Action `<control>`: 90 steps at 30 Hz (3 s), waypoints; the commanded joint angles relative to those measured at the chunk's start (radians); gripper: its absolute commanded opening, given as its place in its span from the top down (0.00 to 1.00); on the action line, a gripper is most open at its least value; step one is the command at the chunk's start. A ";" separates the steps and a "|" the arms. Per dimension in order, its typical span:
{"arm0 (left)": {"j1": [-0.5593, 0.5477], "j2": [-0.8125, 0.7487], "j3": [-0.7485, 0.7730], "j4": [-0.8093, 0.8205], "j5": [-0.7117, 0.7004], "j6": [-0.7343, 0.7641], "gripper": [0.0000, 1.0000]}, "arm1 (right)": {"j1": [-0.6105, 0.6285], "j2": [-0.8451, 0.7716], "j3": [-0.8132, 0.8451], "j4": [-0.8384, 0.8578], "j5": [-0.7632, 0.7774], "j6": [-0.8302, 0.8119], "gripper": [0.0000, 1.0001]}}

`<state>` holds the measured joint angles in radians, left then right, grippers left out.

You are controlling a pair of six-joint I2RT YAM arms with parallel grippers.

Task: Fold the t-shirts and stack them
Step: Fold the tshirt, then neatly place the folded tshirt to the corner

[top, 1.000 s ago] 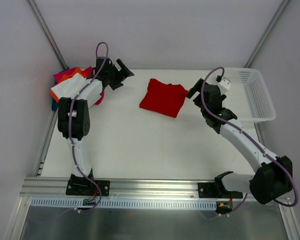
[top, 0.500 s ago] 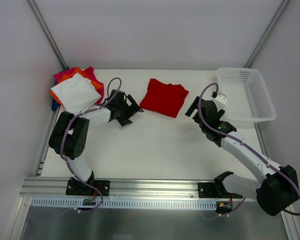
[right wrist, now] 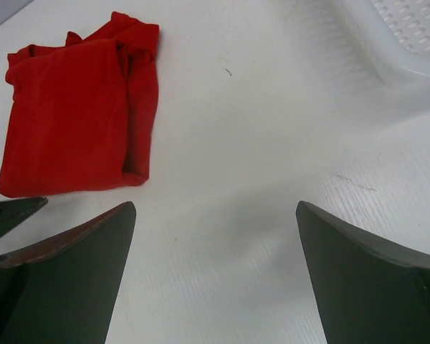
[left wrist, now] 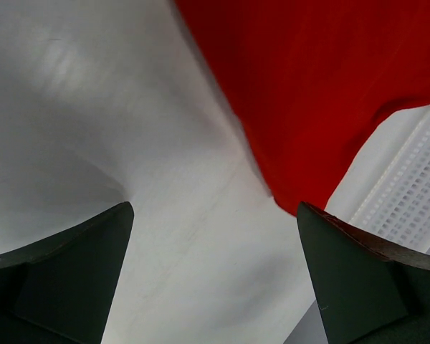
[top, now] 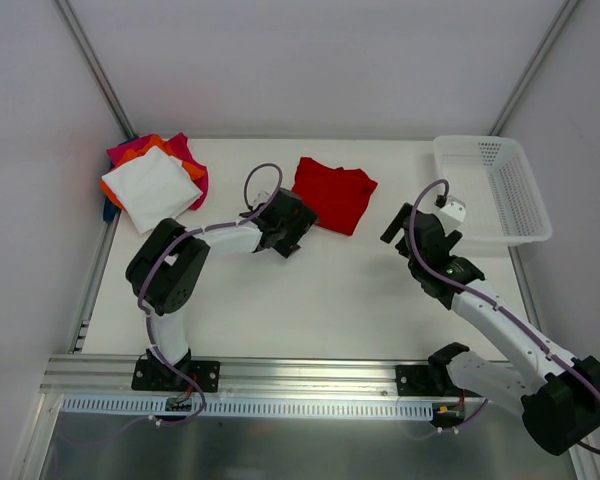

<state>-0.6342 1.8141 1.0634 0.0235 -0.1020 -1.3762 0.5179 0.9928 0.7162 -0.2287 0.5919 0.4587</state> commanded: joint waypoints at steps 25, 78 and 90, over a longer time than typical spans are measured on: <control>0.096 0.462 0.497 -0.068 -0.239 -0.054 0.18 | -0.067 -0.154 -0.073 -0.080 0.057 -0.104 0.01; 0.087 0.550 0.615 0.089 -0.064 0.131 0.09 | -0.122 0.026 -0.078 -0.009 0.016 -0.069 0.00; 0.131 0.706 0.889 0.098 0.042 0.331 1.00 | -0.145 0.017 -0.092 -0.009 0.005 -0.069 0.01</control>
<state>-0.5320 2.5034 1.9018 0.1699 -0.1181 -1.1561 0.3805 1.0248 0.6331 -0.2649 0.5888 0.3843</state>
